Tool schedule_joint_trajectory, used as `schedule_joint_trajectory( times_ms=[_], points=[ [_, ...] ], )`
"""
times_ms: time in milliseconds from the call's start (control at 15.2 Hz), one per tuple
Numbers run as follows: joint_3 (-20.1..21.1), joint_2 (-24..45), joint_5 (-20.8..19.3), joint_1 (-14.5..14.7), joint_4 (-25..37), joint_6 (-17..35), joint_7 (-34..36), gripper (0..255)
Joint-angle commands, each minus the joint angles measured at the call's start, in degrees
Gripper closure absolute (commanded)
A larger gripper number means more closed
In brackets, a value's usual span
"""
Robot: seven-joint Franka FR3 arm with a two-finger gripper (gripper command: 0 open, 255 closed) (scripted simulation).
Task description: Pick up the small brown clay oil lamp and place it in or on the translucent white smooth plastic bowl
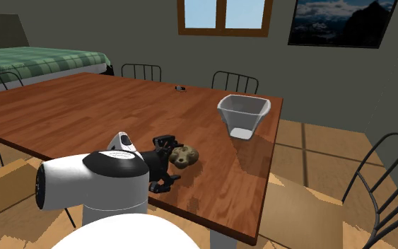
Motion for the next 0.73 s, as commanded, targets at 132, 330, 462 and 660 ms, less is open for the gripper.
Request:
schedule_joint_trajectory(
  times_ms=[132,330,462,660],
  points=[
    [-0.2,0.5,-0.2,-0.4,-0.5,0.1,0.1,0],
    [-0.3,0.3,-0.1,-0.4,-0.5,0.1,-0.1,255],
    [-0.5,0.4,-0.5,-0.6,-0.5,0.4,-0.1,255],
    [-0.6,0.5,-0.6,-0.7,-0.5,0.5,0.1,255]
  ],
)
